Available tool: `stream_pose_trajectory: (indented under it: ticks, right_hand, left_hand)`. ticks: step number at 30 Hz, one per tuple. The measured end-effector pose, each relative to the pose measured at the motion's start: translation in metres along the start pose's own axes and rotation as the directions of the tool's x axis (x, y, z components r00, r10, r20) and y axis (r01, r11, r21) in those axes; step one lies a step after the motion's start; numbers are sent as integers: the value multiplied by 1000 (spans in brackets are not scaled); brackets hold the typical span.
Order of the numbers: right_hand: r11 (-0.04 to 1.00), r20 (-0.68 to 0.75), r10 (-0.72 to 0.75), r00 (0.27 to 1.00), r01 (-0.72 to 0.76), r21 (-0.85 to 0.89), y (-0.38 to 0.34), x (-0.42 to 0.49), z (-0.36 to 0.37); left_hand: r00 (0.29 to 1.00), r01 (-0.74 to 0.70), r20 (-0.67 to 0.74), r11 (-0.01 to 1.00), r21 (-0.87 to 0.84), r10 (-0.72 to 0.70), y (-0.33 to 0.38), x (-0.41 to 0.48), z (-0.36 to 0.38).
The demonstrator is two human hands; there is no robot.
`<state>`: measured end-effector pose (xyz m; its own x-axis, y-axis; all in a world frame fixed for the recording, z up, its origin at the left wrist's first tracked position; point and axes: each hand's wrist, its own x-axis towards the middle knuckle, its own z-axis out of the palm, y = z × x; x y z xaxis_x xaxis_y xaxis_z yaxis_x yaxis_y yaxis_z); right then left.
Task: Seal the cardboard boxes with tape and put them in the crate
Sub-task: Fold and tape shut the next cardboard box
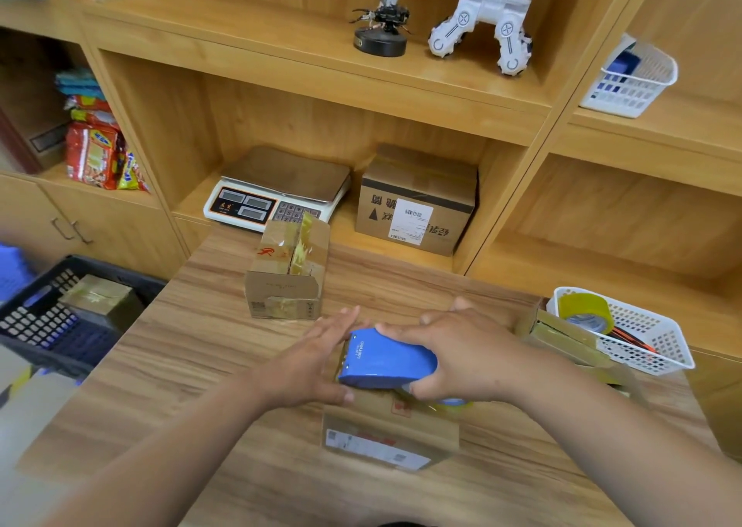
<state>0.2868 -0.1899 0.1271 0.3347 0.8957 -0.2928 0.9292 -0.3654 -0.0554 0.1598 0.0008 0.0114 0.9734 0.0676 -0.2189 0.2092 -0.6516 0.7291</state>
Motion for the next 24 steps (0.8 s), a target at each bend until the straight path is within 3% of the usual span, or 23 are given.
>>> stream_pose_trajectory:
  ticks: [12, 24]
  right_hand:
    - [999, -3, -31, 1000, 31, 38, 29, -23, 3]
    - [983, -3, 102, 995, -101, 152, 103, -108, 18]
  left_hand:
    - [997, -53, 49, 998, 38, 51, 3, 3, 1]
    - [992, -114, 73, 988, 108, 106, 2, 6, 5]
